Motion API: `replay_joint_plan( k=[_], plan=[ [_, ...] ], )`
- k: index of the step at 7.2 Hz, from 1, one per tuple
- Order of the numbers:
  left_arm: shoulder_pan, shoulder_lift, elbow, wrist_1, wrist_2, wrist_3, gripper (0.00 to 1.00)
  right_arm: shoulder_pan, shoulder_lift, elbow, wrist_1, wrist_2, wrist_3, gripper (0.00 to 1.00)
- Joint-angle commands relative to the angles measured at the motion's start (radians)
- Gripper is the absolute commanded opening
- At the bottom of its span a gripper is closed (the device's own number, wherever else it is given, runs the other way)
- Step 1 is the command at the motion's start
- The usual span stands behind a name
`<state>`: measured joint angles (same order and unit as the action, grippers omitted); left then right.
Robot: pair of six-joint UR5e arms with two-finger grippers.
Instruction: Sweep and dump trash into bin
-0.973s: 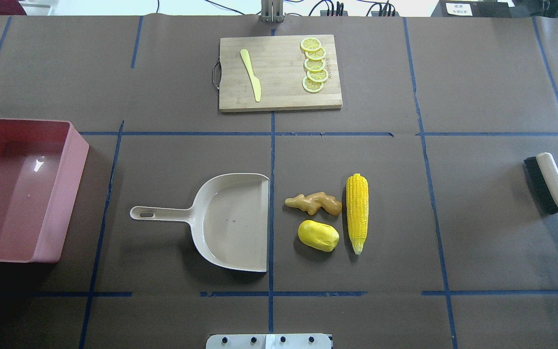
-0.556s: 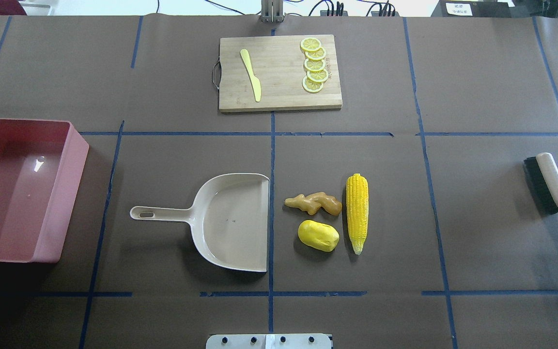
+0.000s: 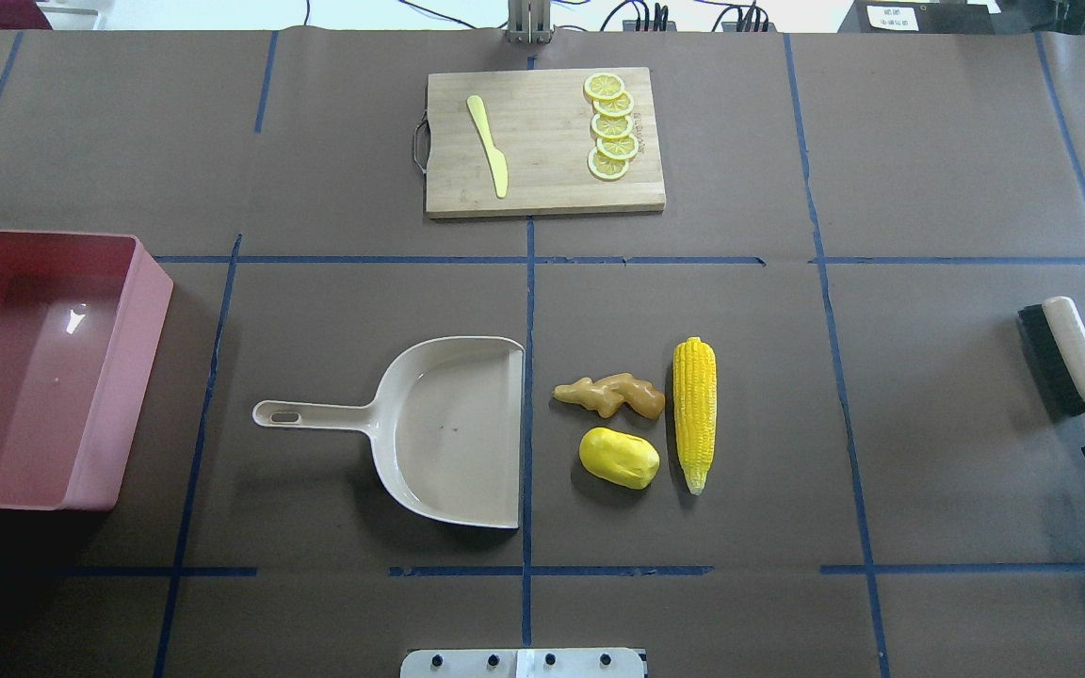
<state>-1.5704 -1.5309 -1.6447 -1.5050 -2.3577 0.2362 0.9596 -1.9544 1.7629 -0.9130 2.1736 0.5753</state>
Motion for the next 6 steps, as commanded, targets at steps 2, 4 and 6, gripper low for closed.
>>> replay_joint_plan(
  k=[2,4,6],
  plan=[
    [0.0,0.002,0.005,-0.004,0.0,0.0,1.0,-0.002,0.006,-0.002,0.0,-0.012,-0.012,0.02],
    [0.001,0.0,0.005,-0.006,0.0,0.002,1.0,0.016,0.009,0.006,0.002,-0.012,-0.034,0.0],
    [0.013,0.0,0.0,-0.067,0.008,-0.003,1.0,0.054,0.023,0.016,-0.01,0.006,-0.032,0.0]
  ],
)
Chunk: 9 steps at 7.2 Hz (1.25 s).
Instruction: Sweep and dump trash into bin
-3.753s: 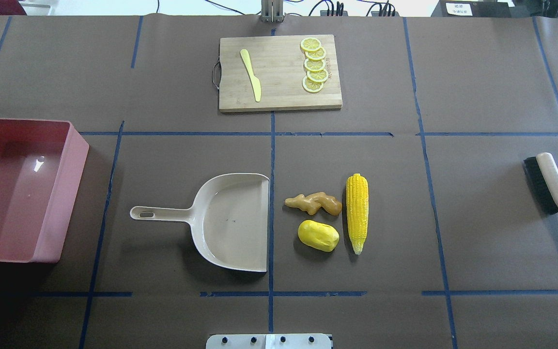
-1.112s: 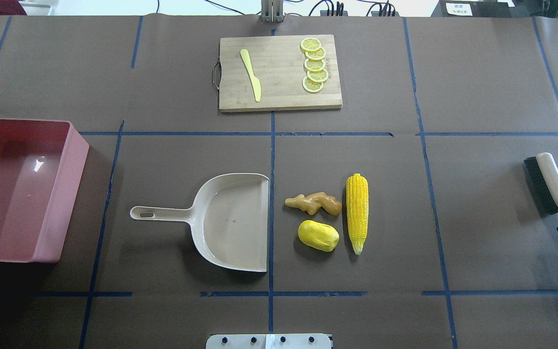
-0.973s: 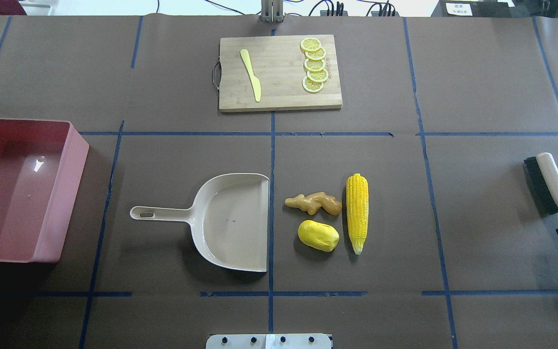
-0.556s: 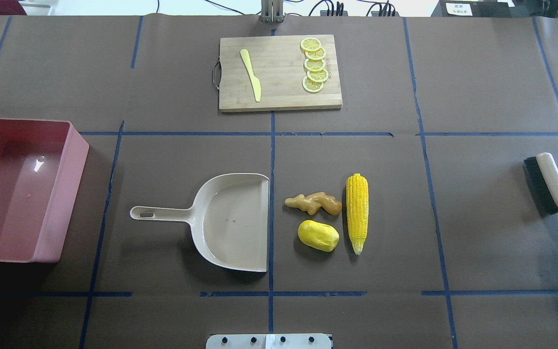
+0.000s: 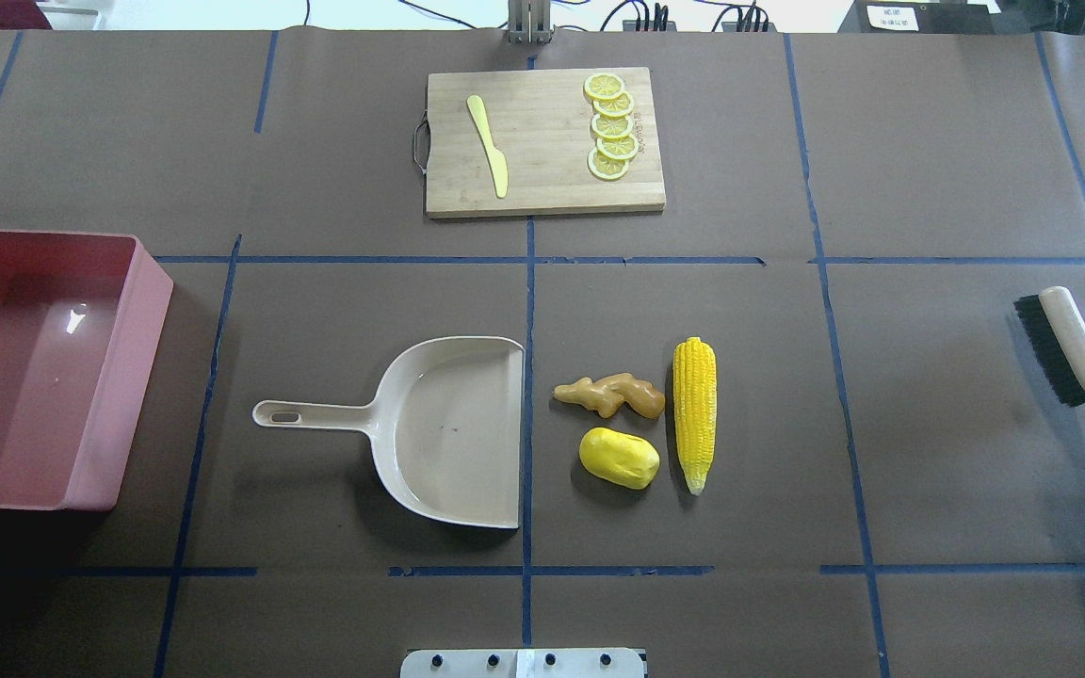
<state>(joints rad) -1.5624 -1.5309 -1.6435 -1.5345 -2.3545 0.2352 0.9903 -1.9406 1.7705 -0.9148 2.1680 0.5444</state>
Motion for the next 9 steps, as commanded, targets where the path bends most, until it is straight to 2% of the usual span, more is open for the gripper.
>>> replay_joint_plan(
  k=[1,3,7,8,9],
  plan=[
    [0.007,-0.005,-0.002,-0.089,0.003,-0.004,1.0,0.025,0.014,0.009,-0.01,0.01,0.002,0.0],
    [0.013,-0.012,0.02,-0.371,0.001,-0.007,1.0,0.025,0.014,0.009,-0.01,0.009,0.005,0.0],
    [0.053,-0.031,0.015,-0.392,-0.011,-0.023,1.0,0.027,0.014,0.012,-0.009,0.004,0.009,0.0],
    [0.064,-0.034,0.007,-0.456,-0.044,-0.08,1.0,0.027,0.014,0.01,-0.009,0.001,0.011,0.0],
    [0.146,-0.098,-0.01,-0.526,-0.045,-0.08,1.0,0.027,0.014,0.012,-0.009,-0.002,0.011,0.0]
  ],
)
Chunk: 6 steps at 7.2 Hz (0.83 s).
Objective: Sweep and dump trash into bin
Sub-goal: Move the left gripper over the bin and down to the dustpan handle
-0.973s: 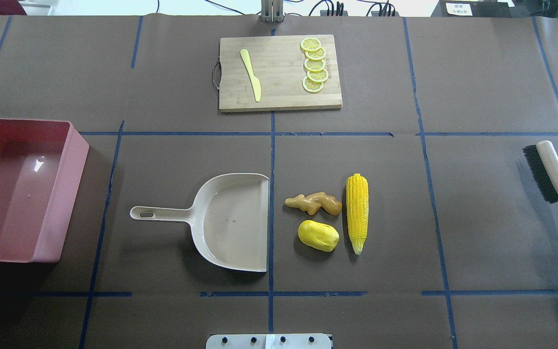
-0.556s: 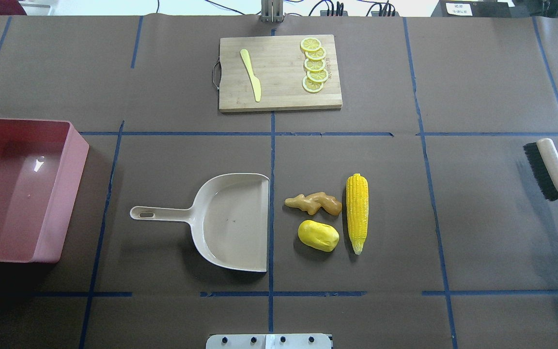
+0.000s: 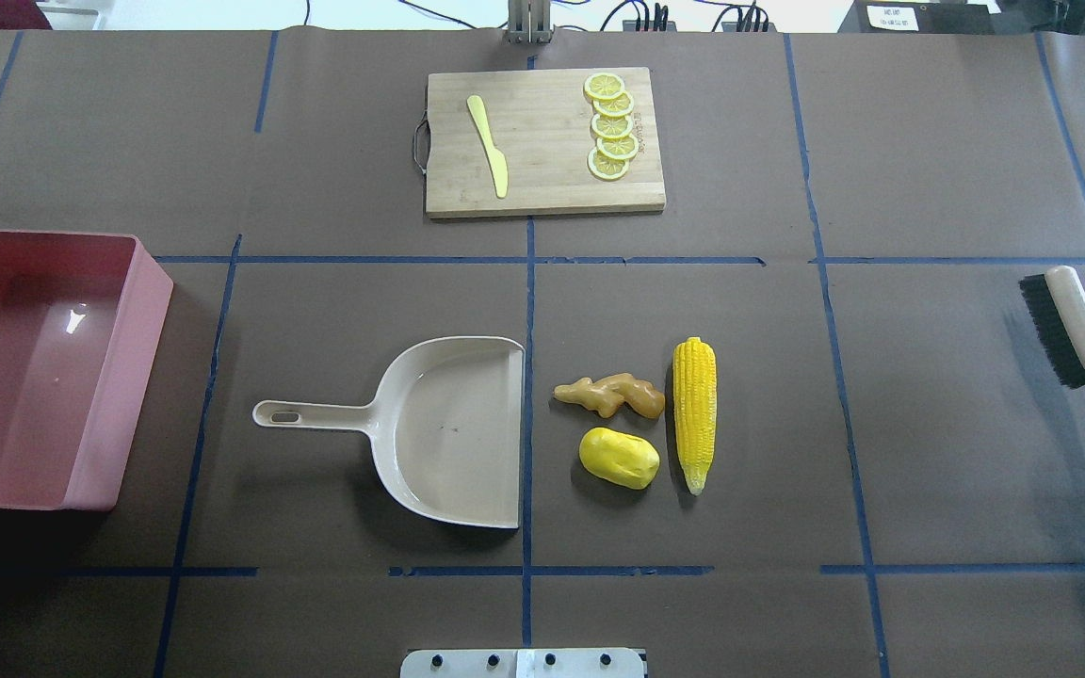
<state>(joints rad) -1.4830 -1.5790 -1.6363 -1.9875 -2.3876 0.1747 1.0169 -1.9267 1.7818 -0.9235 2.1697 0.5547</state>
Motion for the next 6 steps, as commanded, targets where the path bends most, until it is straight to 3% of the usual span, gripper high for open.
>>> replay_joint_plan(
  k=[1,3,6],
  plan=[
    [0.148,-0.071,-0.069,-0.079,-0.009,-0.017,1.0,0.0,0.0,0.001,0.0,-0.004,0.001,0.0],
    [0.286,-0.098,-0.181,-0.07,-0.005,-0.029,0.99,0.002,0.0,-0.004,0.0,-0.005,0.001,0.0],
    [0.508,-0.165,-0.211,-0.07,-0.002,-0.021,1.0,0.002,0.0,-0.002,0.002,-0.007,0.001,0.0]
  ],
)
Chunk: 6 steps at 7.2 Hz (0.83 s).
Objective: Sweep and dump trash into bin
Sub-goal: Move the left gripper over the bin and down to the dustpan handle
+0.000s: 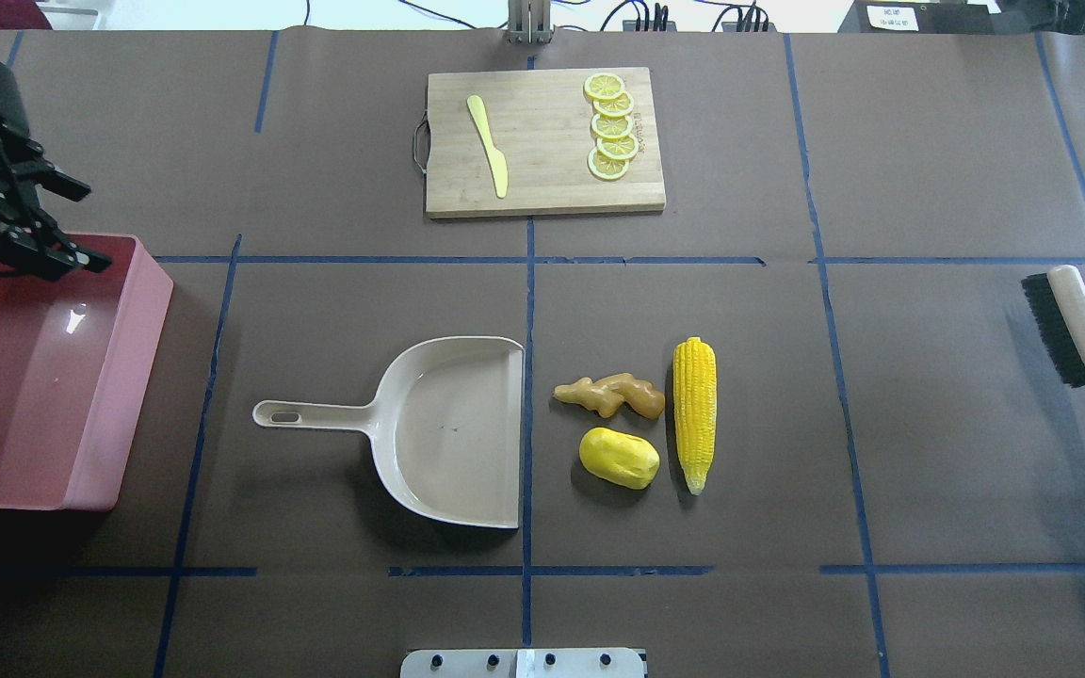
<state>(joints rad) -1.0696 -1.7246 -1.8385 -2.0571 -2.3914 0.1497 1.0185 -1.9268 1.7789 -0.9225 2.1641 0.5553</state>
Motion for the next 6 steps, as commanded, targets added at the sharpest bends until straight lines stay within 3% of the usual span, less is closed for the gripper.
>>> replay_joint_plan(
  k=[1,4,6],
  plan=[
    [0.155,-0.039,-0.016,0.0,0.001,0.007,1.0,0.0,-0.001,-0.001,0.001,-0.003,0.0,0.0],
    [0.258,-0.081,-0.019,0.003,0.006,0.005,1.0,0.0,-0.001,-0.001,0.001,-0.003,0.0,0.0],
    [0.379,-0.165,-0.047,0.149,0.16,0.005,1.0,0.0,-0.003,-0.003,0.001,-0.004,0.0,0.0]
  ],
)
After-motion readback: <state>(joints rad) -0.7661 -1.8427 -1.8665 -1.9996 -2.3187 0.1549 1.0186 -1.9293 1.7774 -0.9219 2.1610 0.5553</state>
